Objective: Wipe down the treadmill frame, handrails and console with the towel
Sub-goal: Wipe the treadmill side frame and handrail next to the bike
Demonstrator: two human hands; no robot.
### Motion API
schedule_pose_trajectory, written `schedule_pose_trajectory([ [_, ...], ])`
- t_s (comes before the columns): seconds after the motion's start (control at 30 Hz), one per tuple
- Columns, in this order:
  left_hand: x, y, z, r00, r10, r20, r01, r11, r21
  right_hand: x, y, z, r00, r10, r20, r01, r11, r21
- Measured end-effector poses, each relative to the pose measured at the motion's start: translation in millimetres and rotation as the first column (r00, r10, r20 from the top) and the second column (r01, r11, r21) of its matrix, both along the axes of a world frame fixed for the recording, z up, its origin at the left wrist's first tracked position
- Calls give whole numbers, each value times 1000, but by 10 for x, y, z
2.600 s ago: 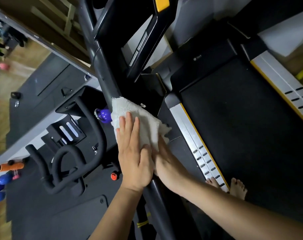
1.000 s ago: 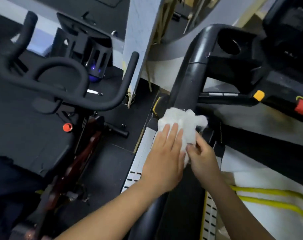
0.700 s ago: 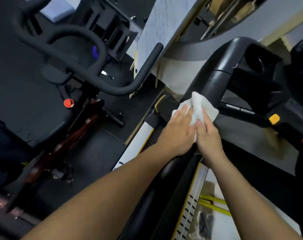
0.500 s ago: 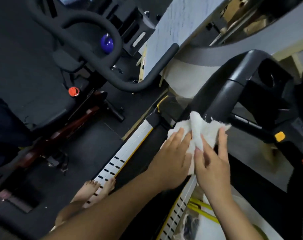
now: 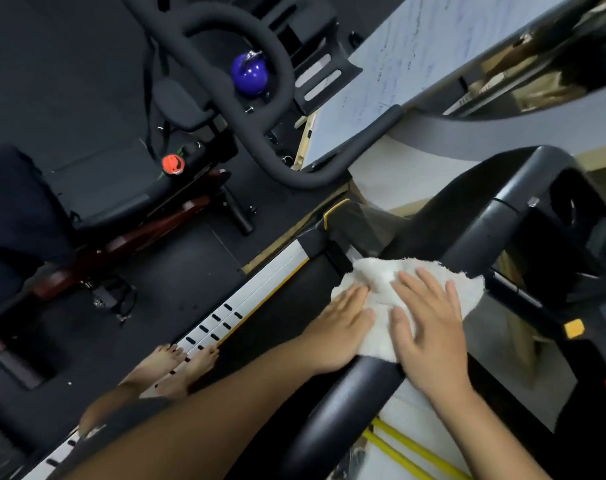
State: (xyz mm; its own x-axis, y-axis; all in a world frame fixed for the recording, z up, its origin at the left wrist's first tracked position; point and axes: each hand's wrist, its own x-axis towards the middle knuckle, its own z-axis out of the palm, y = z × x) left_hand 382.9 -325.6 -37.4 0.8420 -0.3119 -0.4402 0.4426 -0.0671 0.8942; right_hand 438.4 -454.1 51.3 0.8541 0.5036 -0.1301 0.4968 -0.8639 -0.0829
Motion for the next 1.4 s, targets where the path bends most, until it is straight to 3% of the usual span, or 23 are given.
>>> schedule_pose_trajectory([
  [0.1,-213,25,-92,1000,-17,-26,16,1000,-26,-272,1,-4,1000,17,-19,-17,1000,-6],
  [0.17,-142,32,-161,1000,3,-30,-4,999,-51,-196,26,49,995,87,-49,-93,985,-142],
  [0.27,98,22,-269,994,32,-103,-46,991,-129,70,180,103,970,198,-142,-242,850,-468],
  [0.33,190,-21,-419,978,74,-195,-111,975,-191,238,401,82,956,171,-238,-283,743,-606],
  [0.43,79,-39,-559,957,46,-288,-101,979,-179,358,658,-63,928,110,-355,-344,616,-708],
  [0.53,-201,62,-574,953,40,-301,-89,985,-148,230,690,-93,917,149,-369,-383,584,-715],
  [0.67,-310,88,-385,977,87,-193,-99,994,-54,-102,386,22,927,331,-175,-374,795,-477],
  [0.8,58,-10,-327,958,122,-260,-173,968,-182,-72,87,21,948,306,-93,-316,940,-127],
  [0.9,351,-71,-410,926,142,-350,-203,968,-145,49,108,-32,955,288,-75,-296,945,-138],
  [1.0,394,-146,-549,933,151,-326,-184,980,-73,38,158,-79,974,216,-61,-224,949,-223],
  [1.13,73,-93,-421,946,155,-285,-168,986,-21,-257,71,-122,992,120,33,-114,982,-149],
  [1.2,-39,-53,-191,982,116,-149,-109,993,56,-535,-65,-174,999,23,45,-23,1000,-5],
  [1.27,-89,-90,87,996,40,81,-52,988,146,-781,-167,-223,990,-136,-31,139,970,197],
  [1.4,143,-285,333,948,-5,318,-97,948,304,-767,-147,-299,897,-381,-223,442,776,450],
])
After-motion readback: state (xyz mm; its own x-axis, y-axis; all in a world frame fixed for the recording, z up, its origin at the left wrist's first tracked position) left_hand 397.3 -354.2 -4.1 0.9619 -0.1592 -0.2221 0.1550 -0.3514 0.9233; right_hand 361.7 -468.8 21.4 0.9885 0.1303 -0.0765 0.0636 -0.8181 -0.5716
